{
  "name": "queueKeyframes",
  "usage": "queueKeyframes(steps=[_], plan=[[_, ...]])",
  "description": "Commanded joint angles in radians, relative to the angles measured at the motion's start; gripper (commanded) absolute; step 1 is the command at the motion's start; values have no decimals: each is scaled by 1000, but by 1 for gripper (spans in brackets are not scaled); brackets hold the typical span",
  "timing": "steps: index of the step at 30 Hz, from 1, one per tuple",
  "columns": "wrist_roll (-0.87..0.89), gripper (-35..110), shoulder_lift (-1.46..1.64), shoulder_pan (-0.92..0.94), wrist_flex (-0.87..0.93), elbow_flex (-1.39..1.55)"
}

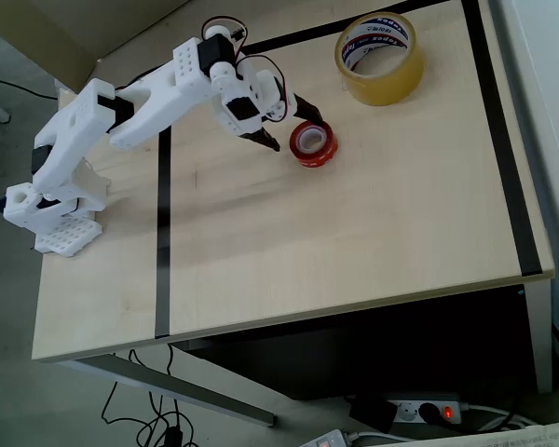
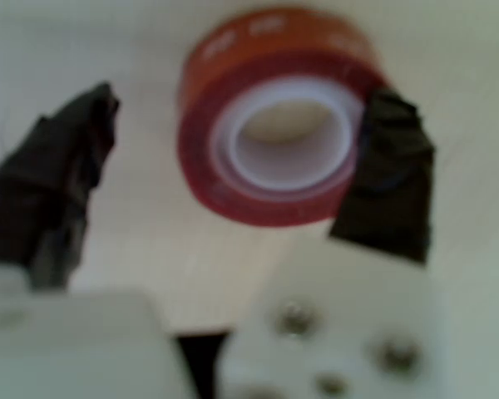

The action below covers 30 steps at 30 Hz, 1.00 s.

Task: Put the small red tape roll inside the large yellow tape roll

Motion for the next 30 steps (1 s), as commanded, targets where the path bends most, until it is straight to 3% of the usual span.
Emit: queueKeyframes(steps=[1, 30], plan=[[8, 31, 186, -15, 25, 54], [17, 31, 308, 34, 25, 252]])
